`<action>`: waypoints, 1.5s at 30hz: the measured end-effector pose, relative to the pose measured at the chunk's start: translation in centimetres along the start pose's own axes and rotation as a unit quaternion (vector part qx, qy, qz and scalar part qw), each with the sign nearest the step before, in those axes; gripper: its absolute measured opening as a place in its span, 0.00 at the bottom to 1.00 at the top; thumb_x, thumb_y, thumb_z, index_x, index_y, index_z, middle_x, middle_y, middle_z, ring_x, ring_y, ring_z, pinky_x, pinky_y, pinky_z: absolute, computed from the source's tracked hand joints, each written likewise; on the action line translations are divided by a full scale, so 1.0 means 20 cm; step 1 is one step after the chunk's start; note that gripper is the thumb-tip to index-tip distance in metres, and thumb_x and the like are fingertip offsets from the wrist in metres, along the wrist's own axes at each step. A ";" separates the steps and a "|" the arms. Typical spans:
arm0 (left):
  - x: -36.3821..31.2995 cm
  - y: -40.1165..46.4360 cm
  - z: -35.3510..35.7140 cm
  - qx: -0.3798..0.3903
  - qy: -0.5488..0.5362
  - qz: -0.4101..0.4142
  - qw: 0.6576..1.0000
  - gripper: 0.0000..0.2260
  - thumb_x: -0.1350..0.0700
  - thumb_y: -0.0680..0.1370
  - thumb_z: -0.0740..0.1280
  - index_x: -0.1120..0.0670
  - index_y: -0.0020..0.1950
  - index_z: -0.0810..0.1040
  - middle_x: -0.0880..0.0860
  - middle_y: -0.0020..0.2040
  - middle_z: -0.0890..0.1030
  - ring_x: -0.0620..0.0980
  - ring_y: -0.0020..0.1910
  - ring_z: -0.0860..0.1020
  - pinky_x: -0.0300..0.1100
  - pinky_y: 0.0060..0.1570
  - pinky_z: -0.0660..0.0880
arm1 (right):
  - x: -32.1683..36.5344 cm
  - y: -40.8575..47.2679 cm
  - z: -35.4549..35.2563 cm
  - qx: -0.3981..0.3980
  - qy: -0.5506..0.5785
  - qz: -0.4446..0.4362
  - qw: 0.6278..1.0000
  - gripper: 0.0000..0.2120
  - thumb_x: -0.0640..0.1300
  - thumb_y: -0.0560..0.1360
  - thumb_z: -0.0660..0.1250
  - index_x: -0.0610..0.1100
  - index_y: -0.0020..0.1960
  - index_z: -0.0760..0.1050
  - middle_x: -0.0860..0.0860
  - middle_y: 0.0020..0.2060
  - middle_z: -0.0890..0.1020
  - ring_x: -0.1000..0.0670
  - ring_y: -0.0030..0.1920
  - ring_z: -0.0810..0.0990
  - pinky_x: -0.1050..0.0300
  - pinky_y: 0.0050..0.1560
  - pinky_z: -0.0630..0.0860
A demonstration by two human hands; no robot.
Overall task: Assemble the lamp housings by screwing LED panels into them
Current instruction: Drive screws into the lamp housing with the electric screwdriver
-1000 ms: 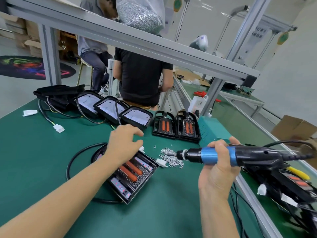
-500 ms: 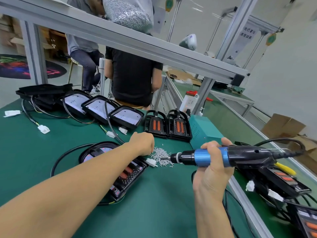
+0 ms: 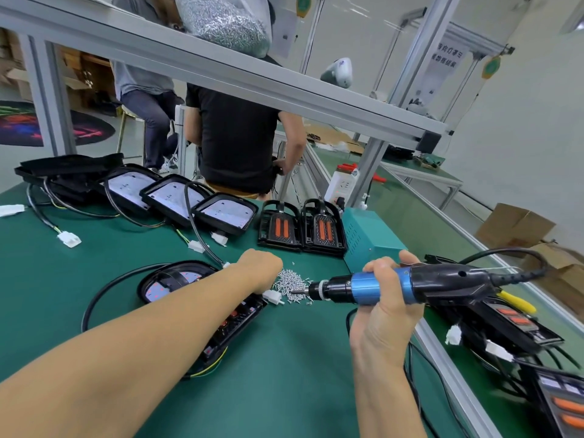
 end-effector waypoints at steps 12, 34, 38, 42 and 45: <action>0.00 0.00 0.02 0.019 -0.004 -0.013 1.000 0.15 0.72 0.73 0.58 0.56 0.32 0.61 0.51 0.31 0.63 0.50 0.29 0.62 0.40 0.26 0.58 | 0.02 0.02 -0.05 -0.006 0.038 -0.051 0.998 0.16 0.32 0.68 0.69 0.47 0.51 0.73 0.50 0.34 0.76 0.52 0.36 0.78 0.56 0.47 0.77; 0.34 -0.50 -0.05 -0.111 -0.872 -0.089 0.468 0.06 0.66 0.77 0.64 0.63 0.51 0.80 0.52 0.35 0.81 0.44 0.31 0.77 0.34 0.33 0.76 | 0.04 -0.07 0.07 0.029 0.155 -0.009 0.988 0.14 0.31 0.73 0.64 0.49 0.49 0.72 0.53 0.34 0.76 0.54 0.35 0.77 0.61 0.41 0.78; 0.37 -0.65 0.01 -0.104 -0.908 -0.091 0.396 0.08 0.61 0.72 0.69 0.61 0.49 0.80 0.53 0.37 0.82 0.44 0.31 0.79 0.34 0.29 0.77 | 0.02 -0.11 0.17 0.050 0.211 0.016 0.976 0.14 0.31 0.73 0.64 0.49 0.49 0.73 0.53 0.35 0.75 0.54 0.34 0.78 0.60 0.43 0.78; 0.36 -0.74 0.03 -0.089 -0.902 -0.095 0.411 0.09 0.56 0.66 0.72 0.57 0.44 0.81 0.51 0.36 0.81 0.43 0.29 0.77 0.34 0.24 0.74 | 0.00 -0.16 0.27 0.060 0.229 0.030 0.971 0.13 0.31 0.72 0.65 0.48 0.50 0.73 0.53 0.35 0.75 0.54 0.34 0.77 0.60 0.42 0.78; 0.35 -0.76 0.03 -0.082 -0.916 -0.082 0.384 0.05 0.57 0.66 0.72 0.57 0.39 0.84 0.52 0.35 0.81 0.43 0.29 0.77 0.33 0.24 0.74 | -0.03 -0.19 0.32 0.067 0.227 0.040 0.971 0.13 0.31 0.73 0.64 0.48 0.49 0.73 0.52 0.35 0.75 0.54 0.33 0.77 0.61 0.42 0.78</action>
Point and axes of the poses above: each hand's wrist, its own y-axis towards the middle knuckle, its own z-axis out of the palm, x = y × z, the point moved 9 cm from there along y, towards the middle knuckle
